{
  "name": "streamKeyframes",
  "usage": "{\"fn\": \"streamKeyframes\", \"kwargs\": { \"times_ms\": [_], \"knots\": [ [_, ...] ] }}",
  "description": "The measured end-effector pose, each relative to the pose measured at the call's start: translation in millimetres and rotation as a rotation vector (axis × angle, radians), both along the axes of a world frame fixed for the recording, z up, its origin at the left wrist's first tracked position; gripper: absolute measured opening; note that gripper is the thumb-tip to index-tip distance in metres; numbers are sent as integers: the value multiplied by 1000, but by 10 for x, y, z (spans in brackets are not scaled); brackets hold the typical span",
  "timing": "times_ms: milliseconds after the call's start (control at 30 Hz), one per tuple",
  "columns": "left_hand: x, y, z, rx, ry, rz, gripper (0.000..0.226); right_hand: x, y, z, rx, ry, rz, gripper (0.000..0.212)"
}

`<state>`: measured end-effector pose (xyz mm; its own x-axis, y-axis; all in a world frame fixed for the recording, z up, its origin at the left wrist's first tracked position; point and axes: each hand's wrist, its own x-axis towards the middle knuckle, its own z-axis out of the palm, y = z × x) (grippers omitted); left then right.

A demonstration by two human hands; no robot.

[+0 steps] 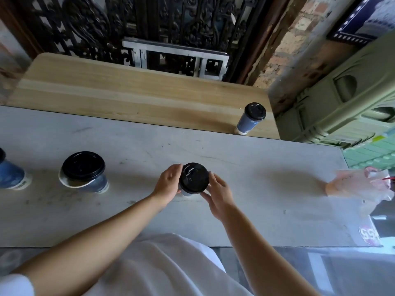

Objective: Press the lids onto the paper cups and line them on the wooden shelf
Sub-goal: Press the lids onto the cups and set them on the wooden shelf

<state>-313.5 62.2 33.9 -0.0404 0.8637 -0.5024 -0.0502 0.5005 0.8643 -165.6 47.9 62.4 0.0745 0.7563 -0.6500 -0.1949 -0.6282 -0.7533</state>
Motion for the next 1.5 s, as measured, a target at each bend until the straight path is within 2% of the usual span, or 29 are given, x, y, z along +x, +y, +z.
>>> {"fn": "streamKeyframes", "kwargs": {
  "times_ms": [233, 433, 600, 733, 833, 1000, 1100, 1233, 1500],
  "knots": [
    [-50, 27, -91, 164, 147, -72, 34, -52, 48, -67, 34, -78, 4, 30],
    [24, 31, -113, 183, 100, -41, 26, -113, 60, -188, 60, -77, -53, 29],
    [47, 4, -94, 152, 75, -35, 27, -117, 8, -208, 42, -49, -84, 33],
    [80, -90, -23, 81, 23, 26, 29, -125, -4, -154, -49, 127, -138, 38],
    [143, -195, 27, 37, 19, 155, 25, -161, -86, -145, -61, 214, -169, 32],
    [228, -265, 86, -50, 22, 261, 15, -162, -107, -102, -30, 192, -160, 34],
    [181, -205, 72, -114, 96, 275, 22, -70, -95, -91, -39, 148, -118, 34],
    [88, -88, 41, -166, 122, 241, 31, 9, -61, -105, -34, 128, -27, 34],
    [-125, -48, 63, 18, 25, -45, 24, -108, -82, -211, 151, -77, -21, 33]
  ]
}}
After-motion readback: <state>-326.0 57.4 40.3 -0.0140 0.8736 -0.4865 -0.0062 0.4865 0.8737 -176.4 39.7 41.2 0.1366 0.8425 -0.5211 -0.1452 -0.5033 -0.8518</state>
